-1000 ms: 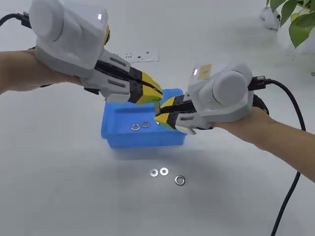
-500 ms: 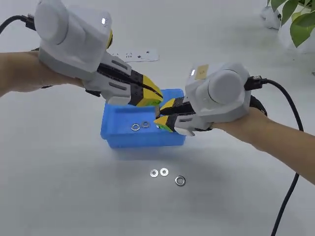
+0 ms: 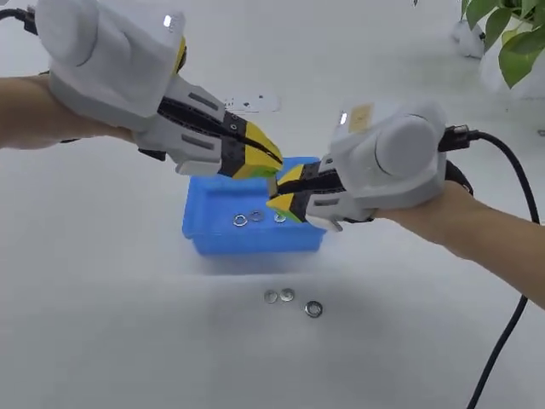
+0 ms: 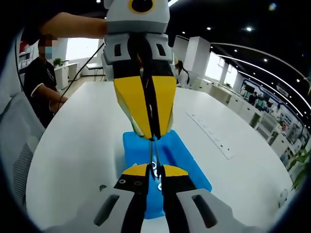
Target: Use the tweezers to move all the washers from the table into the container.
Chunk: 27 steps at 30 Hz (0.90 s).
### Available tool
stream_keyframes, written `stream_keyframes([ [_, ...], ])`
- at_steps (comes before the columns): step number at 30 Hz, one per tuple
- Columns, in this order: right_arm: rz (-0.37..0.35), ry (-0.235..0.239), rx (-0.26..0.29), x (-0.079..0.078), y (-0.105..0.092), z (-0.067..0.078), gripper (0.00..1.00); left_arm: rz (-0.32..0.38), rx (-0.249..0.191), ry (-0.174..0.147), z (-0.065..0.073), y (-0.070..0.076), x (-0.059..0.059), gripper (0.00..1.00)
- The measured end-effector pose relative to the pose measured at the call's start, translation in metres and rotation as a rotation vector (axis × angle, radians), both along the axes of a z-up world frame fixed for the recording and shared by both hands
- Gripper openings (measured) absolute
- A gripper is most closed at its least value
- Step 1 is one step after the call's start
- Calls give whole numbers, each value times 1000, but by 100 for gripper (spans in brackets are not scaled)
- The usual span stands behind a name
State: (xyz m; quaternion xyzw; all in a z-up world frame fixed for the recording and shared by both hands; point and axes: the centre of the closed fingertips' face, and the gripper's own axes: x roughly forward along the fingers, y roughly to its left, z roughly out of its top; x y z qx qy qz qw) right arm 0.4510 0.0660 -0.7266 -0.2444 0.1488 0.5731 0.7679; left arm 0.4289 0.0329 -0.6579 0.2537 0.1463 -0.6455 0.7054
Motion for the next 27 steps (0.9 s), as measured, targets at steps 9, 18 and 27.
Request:
stream_keyframes([
  [9,37,-27,12,-35,-8,21,10,-21,-7,-25,21,-9,-36,5],
  [18,66,-24,2,-64,-22,21,10,-2,-32,-8,20,-18,-60,5],
  [27,103,-10,-23,-99,-31,2,10,18,-58,20,4,-28,-93,5],
])
